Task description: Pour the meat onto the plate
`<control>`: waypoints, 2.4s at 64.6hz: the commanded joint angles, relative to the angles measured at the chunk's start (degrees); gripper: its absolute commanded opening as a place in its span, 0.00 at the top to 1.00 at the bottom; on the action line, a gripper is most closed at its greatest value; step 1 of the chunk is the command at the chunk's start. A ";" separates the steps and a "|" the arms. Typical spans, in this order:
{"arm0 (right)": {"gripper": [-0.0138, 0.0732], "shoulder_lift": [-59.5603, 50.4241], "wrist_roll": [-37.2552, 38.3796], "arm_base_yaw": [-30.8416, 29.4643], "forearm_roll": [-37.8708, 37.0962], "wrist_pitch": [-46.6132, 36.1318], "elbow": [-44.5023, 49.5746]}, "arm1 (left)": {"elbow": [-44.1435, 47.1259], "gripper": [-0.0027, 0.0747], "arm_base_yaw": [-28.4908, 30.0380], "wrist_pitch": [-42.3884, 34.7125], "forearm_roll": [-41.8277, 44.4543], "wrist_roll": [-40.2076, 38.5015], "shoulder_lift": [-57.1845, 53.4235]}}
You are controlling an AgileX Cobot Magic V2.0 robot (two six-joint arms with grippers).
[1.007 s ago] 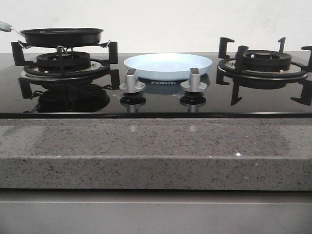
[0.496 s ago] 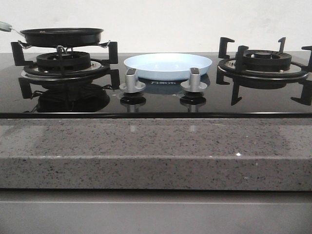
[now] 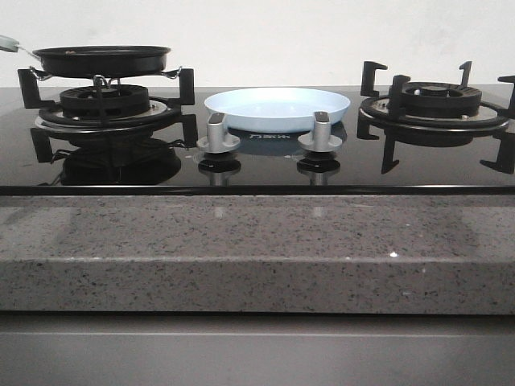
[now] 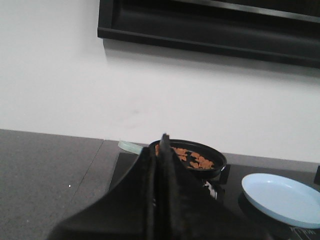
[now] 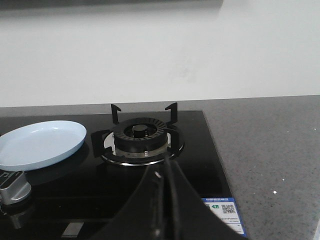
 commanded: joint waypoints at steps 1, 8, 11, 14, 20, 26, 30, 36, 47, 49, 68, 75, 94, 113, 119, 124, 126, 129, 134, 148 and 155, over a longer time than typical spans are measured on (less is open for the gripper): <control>0.92 5.33 -1.39 -0.37 -0.78 0.56 -6.48 | -6.42 0.99 -0.11 2.13 -0.63 -0.12 5.49; 0.92 11.27 -1.39 -0.37 -0.78 5.08 -12.00 | -11.60 0.99 -0.11 6.95 -0.52 -0.12 11.44; 0.92 14.15 -1.39 -0.37 -0.78 7.27 -14.05 | -13.27 0.99 -0.11 7.88 -0.52 -0.12 13.76; 0.92 16.93 -1.39 -0.37 -0.78 8.88 -15.46 | -14.37 0.99 -0.11 8.25 -0.62 -0.12 15.58; 0.92 21.43 -1.39 -0.37 -0.78 9.78 -16.61 | -14.97 0.99 -0.11 8.72 -0.73 -0.12 18.84; 0.92 24.80 -1.39 -0.37 -0.78 9.64 -16.61 | -14.85 0.99 -0.11 8.32 -0.73 -0.12 20.75; 0.92 26.24 -1.39 -0.37 -0.73 10.00 -16.61 | -14.62 0.99 -0.11 7.64 -0.73 -0.12 22.02; 0.92 28.28 -1.39 -0.37 -0.73 9.68 -16.61 | -14.50 0.99 -0.11 7.16 -0.73 -0.12 23.95; 0.92 30.07 -4.56 -0.23 -0.49 9.87 -16.61 | -14.50 0.99 -0.11 6.88 0.55 -0.12 26.36; 0.91 30.07 -5.02 -0.07 -0.28 9.87 -16.61 | -14.50 0.98 -0.11 6.88 1.57 -0.12 26.59; 0.39 30.07 -6.31 4.95 -0.04 10.27 -16.61 | -14.50 0.30 -0.11 6.88 4.56 -0.12 28.06; 0.30 30.67 -6.31 6.26 2.10 11.27 -17.47 | -14.50 0.28 -0.11 6.88 4.56 -0.12 28.06; 0.31 43.83 -6.40 11.36 4.01 20.51 -29.51 | -14.50 0.34 -1.42 7.46 4.33 -0.12 28.06; 0.31 62.92 -6.94 15.96 4.01 21.77 -44.87 | -14.50 0.35 -11.32 9.01 5.85 -0.02 28.06; 0.31 68.72 -6.94 16.09 4.07 23.17 -49.82 | -14.50 0.35 -13.10 8.64 5.85 -0.02 28.06; 0.31 73.68 -6.94 16.09 4.39 24.54 -54.67 | -14.50 0.35 -13.35 8.64 5.37 -0.02 28.06; 0.31 75.43 -6.94 16.09 4.59 25.44 -56.51 | -14.50 0.35 -13.35 8.64 5.37 -0.02 28.06; 0.31 78.08 -6.94 16.09 5.07 26.69 -59.84 | -14.50 0.35 -13.35 8.64 5.37 -0.02 28.06; 0.31 83.30 -6.94 16.09 5.25 29.54 -65.23 | -14.50 0.35 -13.35 8.64 5.37 -0.02 28.06; 0.31 96.25 -11.40 13.58 13.63 37.47 -80.73 | -14.50 0.35 -13.35 8.64 5.37 -0.02 28.06; 0.31 101.19 -14.49 11.19 20.68 40.23 -87.25 | -14.50 0.35 -13.35 8.64 5.37 -0.02 28.06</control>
